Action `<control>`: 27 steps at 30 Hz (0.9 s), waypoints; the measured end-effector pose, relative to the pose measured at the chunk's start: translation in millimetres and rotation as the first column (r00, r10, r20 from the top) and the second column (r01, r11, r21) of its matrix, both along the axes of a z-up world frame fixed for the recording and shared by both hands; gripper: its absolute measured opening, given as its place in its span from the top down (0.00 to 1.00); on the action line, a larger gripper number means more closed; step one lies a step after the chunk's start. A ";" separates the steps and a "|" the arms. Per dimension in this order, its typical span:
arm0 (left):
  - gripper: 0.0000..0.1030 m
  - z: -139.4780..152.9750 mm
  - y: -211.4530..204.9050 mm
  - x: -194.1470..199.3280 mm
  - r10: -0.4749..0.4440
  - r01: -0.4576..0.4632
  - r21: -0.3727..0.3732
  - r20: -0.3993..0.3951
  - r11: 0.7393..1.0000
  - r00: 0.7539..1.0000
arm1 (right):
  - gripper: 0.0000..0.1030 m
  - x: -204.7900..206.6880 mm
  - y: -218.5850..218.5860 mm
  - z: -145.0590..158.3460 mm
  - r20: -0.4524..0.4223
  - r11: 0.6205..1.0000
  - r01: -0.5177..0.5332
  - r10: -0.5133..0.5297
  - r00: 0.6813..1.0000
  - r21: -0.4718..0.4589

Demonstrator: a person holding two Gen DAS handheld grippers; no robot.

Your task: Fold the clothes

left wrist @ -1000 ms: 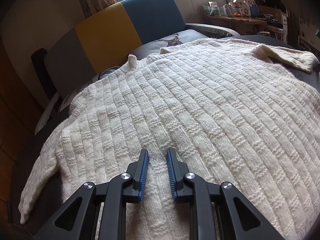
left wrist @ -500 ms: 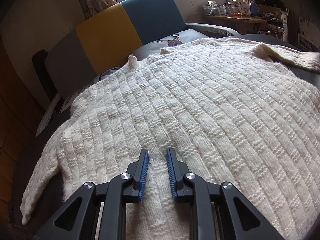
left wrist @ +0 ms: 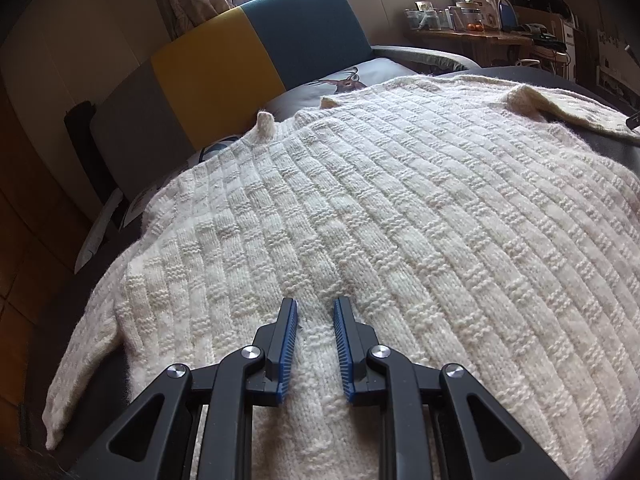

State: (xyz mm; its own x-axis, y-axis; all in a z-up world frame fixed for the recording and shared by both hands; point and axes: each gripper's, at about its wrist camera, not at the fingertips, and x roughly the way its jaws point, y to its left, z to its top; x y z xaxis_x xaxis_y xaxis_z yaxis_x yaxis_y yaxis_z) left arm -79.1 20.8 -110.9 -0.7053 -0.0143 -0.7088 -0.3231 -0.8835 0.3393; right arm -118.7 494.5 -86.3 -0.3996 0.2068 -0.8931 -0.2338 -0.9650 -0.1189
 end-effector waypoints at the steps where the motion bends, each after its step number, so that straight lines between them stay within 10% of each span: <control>1: 0.82 -0.2 0.5 -0.2 0.003 -0.003 -0.002 -0.002 1.000 1.000 | 0.92 -0.9 4.3 -0.9 -0.009 0.999 0.022 -0.022 1.000 0.026; 4: 0.82 0.1 -0.7 -1.4 0.007 -0.007 0.011 0.001 1.000 1.000 | 0.91 -16.3 7.9 -2.5 -0.003 0.990 0.063 -0.063 0.998 0.129; 9: 0.82 2.3 -6.2 -4.1 0.020 -0.021 0.038 0.015 0.999 1.000 | 0.90 -18.9 -23.6 28.9 -0.119 0.990 0.134 -0.130 0.984 0.030; 14: 0.82 10.2 -7.9 -3.5 0.014 -0.015 0.049 0.027 0.999 1.000 | 0.85 -17.4 -141.2 42.5 -0.226 0.978 -0.100 0.056 0.972 -0.184; 21: 0.82 21.7 -41.0 5.5 0.104 -0.104 0.062 0.004 0.993 0.995 | 0.85 -23.6 -282.9 7.0 -0.181 0.904 -0.407 0.381 0.907 -0.134; 27: 0.82 16.1 -78.7 7.1 0.191 -0.198 0.136 0.059 0.971 0.980 | 0.86 -22.6 -304.6 -17.9 -0.096 0.920 -0.385 0.378 0.921 -0.070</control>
State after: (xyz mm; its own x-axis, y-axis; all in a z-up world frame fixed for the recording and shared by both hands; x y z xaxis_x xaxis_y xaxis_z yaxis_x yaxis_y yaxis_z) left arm -71.9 -57.9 -94.8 -0.6660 -0.0461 -0.7445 -0.1524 -0.9686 0.1963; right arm -141.3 189.9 -104.1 -0.5027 -0.0514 -0.8629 0.1486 -0.9885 -0.0277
